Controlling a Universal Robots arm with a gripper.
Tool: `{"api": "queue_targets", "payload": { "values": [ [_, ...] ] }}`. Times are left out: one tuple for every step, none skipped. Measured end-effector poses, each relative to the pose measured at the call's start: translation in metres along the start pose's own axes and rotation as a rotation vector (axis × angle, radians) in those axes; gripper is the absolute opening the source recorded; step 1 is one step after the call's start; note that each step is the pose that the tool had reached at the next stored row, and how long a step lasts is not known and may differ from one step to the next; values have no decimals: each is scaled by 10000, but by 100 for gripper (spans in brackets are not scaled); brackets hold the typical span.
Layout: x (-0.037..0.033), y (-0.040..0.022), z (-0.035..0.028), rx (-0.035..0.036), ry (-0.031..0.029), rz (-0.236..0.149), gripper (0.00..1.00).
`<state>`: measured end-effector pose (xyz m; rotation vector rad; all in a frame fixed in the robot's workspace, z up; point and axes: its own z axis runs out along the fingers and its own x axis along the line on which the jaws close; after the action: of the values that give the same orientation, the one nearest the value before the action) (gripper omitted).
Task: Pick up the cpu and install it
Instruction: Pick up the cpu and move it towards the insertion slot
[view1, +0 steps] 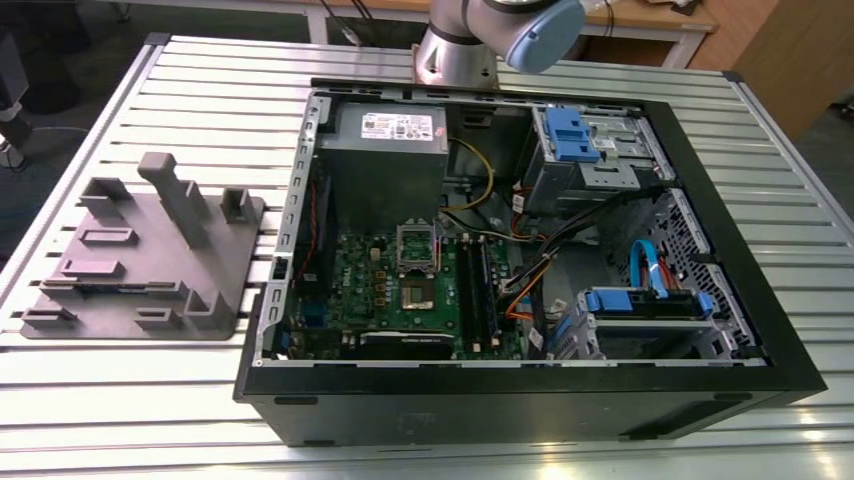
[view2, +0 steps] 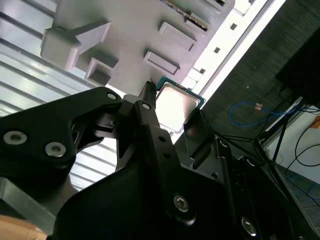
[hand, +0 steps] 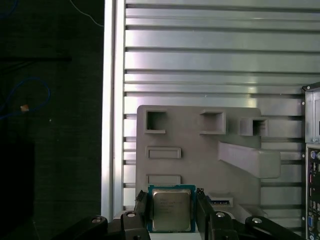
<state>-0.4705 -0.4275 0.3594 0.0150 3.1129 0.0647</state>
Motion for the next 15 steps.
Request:
{"api": "queue_targets", "payload": {
  "values": [
    [0,0,-3,-1,-1,0,47],
    [0,0,-3,-1,-2,0,47],
    [0,1,-6,1,1,0,47],
    [-3,1,-6,0,1,0,47],
    [-4,1,-7,1,1,0,47],
    [-6,1,-7,0,1,0,47],
    [-9,1,-6,0,0,0,47],
    [-13,2,-7,1,2,0,47],
    [-18,1,-7,1,2,0,47],
    [-25,1,-6,0,1,0,47],
    [-33,1,-6,0,1,0,47],
    [-40,1,-6,1,2,0,47],
    [-48,1,-5,0,1,0,47],
    [-57,1,-5,0,1,0,47],
    [-66,1,-5,0,1,0,47]
  ]
}}
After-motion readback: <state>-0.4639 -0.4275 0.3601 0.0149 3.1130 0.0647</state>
